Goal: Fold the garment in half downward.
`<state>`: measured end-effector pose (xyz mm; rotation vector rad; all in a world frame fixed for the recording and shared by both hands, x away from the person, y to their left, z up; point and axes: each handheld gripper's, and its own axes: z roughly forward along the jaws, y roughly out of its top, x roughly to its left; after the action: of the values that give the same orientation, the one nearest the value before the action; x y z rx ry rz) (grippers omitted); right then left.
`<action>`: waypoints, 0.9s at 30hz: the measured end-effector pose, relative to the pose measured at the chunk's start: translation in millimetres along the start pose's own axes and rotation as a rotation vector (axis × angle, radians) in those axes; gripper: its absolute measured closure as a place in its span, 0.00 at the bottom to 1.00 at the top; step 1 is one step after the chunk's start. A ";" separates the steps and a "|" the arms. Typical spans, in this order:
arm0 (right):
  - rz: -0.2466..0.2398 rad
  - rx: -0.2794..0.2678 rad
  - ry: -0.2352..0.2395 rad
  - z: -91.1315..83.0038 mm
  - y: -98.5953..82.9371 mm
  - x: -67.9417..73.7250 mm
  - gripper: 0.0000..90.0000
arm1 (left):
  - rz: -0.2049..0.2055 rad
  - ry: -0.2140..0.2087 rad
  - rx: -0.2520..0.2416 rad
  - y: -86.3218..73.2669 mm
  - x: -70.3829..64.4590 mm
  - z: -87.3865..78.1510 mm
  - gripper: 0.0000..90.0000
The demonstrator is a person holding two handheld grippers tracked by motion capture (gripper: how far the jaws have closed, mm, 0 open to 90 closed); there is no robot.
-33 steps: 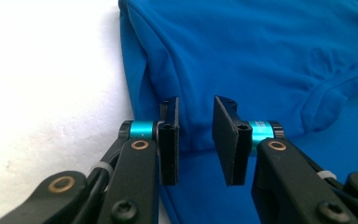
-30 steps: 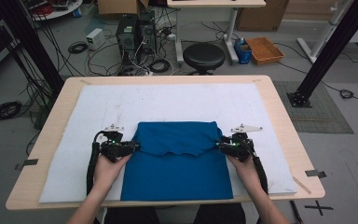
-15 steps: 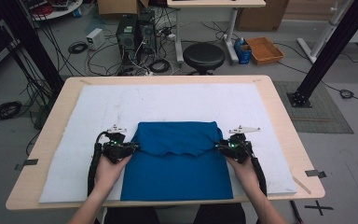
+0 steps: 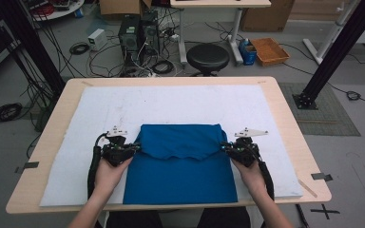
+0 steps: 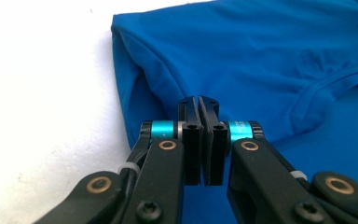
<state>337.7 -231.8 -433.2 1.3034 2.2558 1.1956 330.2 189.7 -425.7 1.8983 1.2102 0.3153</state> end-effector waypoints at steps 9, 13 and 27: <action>-0.013 0.000 0.024 -24.2 -3.7 7.6 0.95 | 0.018 -0.042 -0.005 -3.8 -9.9 -22.4 0.98; -0.031 -0.004 0.030 -37.4 -8.8 12.6 0.96 | 0.042 -0.063 -0.007 -8.1 -19.1 -34.6 0.98; 0.035 0.036 0.004 -26.2 -19.9 8.4 0.80 | 0.034 -0.073 0.026 -17.5 -18.4 -29.1 0.98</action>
<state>305.9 -243.6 -430.9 1.3608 2.2767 1.1756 292.6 192.4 -417.1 1.9378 1.1394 0.2478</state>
